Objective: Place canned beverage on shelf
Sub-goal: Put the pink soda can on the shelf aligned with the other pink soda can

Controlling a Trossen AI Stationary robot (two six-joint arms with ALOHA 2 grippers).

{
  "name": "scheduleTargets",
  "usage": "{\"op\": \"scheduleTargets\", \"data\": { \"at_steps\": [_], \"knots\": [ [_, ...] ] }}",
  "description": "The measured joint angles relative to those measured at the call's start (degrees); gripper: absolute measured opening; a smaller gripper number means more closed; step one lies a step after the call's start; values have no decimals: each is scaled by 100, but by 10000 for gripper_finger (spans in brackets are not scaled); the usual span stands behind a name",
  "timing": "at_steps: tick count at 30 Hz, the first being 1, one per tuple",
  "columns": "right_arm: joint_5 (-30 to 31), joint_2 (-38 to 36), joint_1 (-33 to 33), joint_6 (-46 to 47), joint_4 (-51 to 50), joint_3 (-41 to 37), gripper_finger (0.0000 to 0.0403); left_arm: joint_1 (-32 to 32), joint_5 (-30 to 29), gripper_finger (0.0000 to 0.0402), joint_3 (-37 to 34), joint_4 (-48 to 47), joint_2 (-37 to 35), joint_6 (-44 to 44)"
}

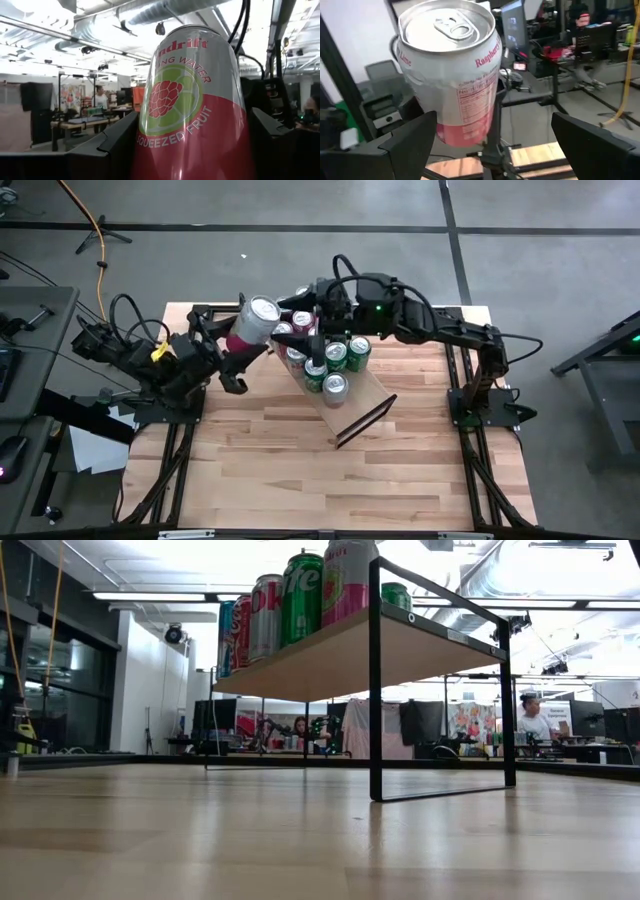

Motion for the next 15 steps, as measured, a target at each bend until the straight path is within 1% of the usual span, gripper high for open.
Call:
{"op": "scheduleTargets", "data": {
  "at_steps": [4,9,11,13,15],
  "knots": [
    [-273,3,0,39,372,-87,381,39,214,220,6,27,17,-62],
    [-672,8,55,212,950,-90,381,81,153,220,1,-75,158,-21],
    [-826,-2,99,282,1023,-83,381,115,105,220,-9,-153,218,58],
    [-834,6,134,284,1054,-83,381,147,23,220,-11,-126,227,113],
    [-707,4,167,273,1034,-83,381,157,97,220,-11,-109,230,88]
  ]
}}
